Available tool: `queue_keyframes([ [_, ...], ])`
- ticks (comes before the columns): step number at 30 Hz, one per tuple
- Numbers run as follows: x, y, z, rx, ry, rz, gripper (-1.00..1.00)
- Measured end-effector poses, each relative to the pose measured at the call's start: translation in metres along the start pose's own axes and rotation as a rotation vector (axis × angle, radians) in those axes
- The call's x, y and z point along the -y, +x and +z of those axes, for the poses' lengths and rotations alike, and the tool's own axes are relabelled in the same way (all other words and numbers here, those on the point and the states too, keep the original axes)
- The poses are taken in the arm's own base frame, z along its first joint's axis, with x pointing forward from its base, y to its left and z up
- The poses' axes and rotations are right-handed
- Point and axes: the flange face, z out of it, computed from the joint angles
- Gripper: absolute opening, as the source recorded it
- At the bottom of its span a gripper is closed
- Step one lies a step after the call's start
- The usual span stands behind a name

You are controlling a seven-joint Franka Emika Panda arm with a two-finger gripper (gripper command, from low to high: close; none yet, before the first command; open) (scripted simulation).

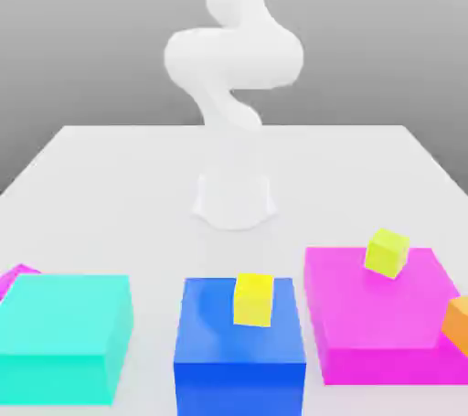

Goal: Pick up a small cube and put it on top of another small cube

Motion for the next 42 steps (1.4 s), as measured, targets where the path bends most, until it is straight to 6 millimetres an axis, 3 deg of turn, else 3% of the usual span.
queue_keyframes([
  [3, -0.029, 0.023, 0.058, -0.013, -0.114, 0.185, 0.0],
  [7, -0.081, 0.049, 0.126, -0.036, -0.25, 0.428, 0.0],
  [15, -0.227, 0.079, 0.231, -0.095, -0.493, 0.929, 0.0],
  [19, -0.31, 0.076, 0.267, -0.129, -0.603, 1.188, 0.0],
  [22, -0.381, 0.069, 0.283, -0.165, -0.683, 1.405, 0.0],
  [27, -0.471, 0.03, 0.309, -0.198, -0.8, 1.722, 0.0],
  [32, -0.512, 0.002, 0.349, -0.205, -0.823, 1.788, 0.0],
  [33, -0.518, -0.004, 0.357, -0.206, -0.824, 1.788, -1.0],
  [39, -0.521, -0.007, 0.361, -0.207, -0.822, 1.788, -1.0],
  [42, -0.511, 0.003, 0.346, -0.207, -0.821, 1.79, -1.0],
])
